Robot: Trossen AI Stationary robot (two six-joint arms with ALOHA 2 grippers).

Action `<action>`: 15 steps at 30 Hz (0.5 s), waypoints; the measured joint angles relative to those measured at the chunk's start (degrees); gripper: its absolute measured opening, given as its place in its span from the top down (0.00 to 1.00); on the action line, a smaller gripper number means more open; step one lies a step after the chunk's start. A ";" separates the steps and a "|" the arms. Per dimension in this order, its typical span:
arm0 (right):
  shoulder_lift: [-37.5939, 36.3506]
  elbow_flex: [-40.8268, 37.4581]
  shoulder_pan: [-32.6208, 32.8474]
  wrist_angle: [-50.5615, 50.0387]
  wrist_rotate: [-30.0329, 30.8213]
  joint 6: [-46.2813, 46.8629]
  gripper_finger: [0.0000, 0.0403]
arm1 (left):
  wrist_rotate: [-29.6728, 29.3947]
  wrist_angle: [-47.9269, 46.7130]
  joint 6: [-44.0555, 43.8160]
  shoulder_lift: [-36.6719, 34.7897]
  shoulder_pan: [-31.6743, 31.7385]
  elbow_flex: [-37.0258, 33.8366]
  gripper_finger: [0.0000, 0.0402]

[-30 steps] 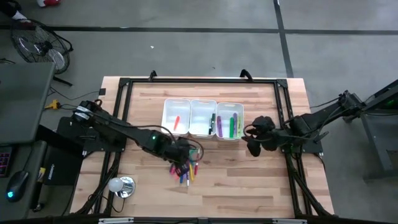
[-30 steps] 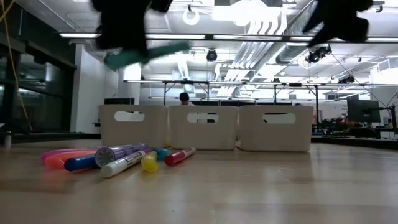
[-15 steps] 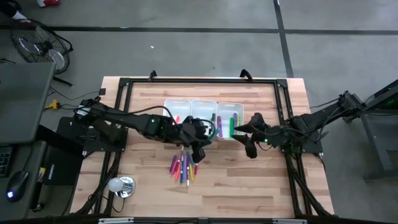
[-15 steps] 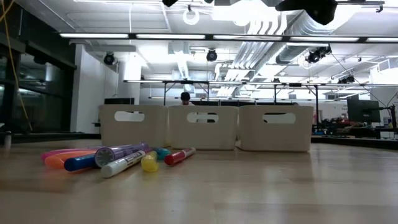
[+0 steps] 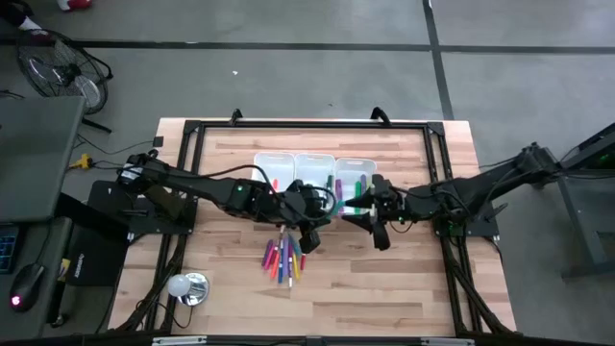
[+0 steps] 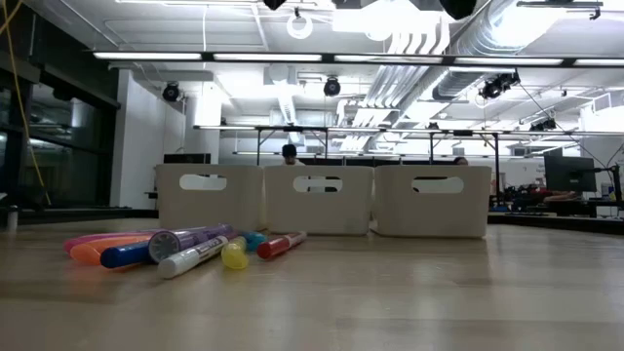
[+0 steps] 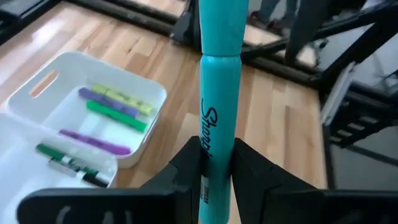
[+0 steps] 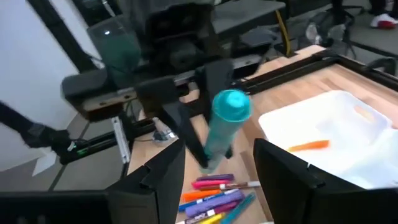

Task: Pick & Place Markers
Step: Put the sky blue highlighter into the right white bin

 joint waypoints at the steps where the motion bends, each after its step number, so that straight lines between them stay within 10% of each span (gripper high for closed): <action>1: 0.49 0.00 -0.07 1.06 -0.02 -0.46 0.55 | 0.53 0.70 0.00 -0.06 0.01 0.03 0.85; 15: 6.07 0.00 -3.53 8.13 -6.48 -0.23 0.55 | 1.96 1.70 -0.47 2.03 0.01 0.00 0.85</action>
